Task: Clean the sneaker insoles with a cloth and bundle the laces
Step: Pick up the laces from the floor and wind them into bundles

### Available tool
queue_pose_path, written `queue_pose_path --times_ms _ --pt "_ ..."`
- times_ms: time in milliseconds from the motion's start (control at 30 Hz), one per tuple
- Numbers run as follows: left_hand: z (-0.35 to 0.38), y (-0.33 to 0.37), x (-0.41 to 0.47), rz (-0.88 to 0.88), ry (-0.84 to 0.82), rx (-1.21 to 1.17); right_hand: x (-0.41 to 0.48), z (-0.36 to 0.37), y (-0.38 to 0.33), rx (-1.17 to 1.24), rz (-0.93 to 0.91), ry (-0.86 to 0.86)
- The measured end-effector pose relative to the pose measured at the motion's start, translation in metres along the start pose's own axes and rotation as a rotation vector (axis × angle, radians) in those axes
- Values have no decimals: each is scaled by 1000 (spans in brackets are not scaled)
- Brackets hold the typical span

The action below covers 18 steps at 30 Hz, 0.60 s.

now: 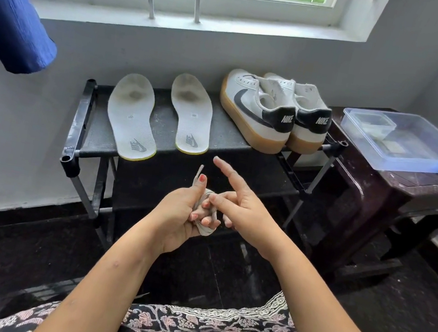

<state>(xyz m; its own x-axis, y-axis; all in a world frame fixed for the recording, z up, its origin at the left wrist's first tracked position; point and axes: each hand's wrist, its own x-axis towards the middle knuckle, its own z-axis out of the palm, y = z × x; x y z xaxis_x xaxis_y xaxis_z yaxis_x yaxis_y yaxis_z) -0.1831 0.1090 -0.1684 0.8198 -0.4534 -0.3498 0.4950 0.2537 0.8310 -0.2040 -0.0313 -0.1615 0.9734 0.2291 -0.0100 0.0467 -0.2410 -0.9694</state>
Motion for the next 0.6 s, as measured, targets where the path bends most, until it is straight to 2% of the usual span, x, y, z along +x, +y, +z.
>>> queue_pose_path --times_ms 167,367,600 --pt "2 -2 -1 -44 72 20 0 -1 4 -197 -45 -47" --pt "1 -4 1 -60 157 68 0 1 4 -202 7 -85" --pt "4 -7 3 -113 156 146 1 -2 9 -311 56 -93"
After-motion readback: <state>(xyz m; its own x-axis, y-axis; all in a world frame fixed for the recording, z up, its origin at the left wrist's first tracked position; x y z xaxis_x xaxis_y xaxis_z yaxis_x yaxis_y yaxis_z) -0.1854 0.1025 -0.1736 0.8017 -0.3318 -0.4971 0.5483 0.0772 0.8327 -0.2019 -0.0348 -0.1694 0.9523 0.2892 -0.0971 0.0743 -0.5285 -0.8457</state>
